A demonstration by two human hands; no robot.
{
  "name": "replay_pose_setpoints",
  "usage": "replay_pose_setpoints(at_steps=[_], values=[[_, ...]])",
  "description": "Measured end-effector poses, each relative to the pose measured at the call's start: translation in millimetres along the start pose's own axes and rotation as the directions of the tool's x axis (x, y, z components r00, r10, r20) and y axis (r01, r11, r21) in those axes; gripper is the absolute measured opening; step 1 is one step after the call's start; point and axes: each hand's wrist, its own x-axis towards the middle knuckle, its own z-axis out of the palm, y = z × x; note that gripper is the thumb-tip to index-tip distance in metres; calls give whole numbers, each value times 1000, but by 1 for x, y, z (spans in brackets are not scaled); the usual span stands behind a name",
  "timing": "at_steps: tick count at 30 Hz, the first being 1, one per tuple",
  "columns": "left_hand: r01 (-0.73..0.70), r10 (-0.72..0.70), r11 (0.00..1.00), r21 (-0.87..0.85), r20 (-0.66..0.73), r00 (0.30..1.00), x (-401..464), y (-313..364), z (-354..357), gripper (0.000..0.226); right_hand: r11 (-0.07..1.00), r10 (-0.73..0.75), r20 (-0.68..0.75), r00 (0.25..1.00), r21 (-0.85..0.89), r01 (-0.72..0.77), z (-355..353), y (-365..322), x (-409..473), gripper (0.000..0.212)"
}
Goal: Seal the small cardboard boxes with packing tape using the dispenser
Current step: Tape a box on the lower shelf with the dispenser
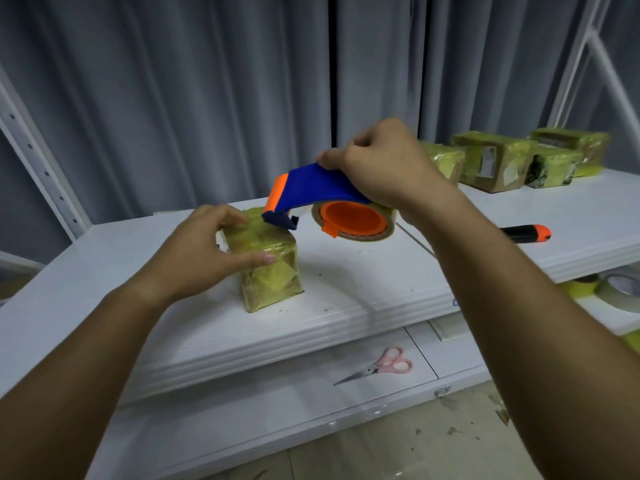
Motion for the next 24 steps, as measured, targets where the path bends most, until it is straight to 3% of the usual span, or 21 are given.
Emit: replay_pose_setpoints(at_steps=[6,8,11,14,17,24], values=[[-42,53,990,-132,79,995,-6,-6,-10,48,995,-2,82,997,99,-6,4,-3,-1,31],[-66,76,962,-267,29,997,-7,-5,-15,27,983,-4,122,993,181,-18,5,-3,-2,30],[-38,11,876,-480,-59,998,-6,2,-25,49,959,-10,171,985,281,-39,8,-1,-3,28],[80,-20,775,-627,102,995,-5,8,-32,36,948,-16,183,983,315,-44,12,0,-3,28],[187,-37,729,-658,235,971,-6,10,-33,30,936,-12,201,979,347,-60,14,0,-3,27],[265,-92,639,-723,270,959,-5,10,-37,29,918,-30,218,976,391,-59,18,-1,-5,30]])
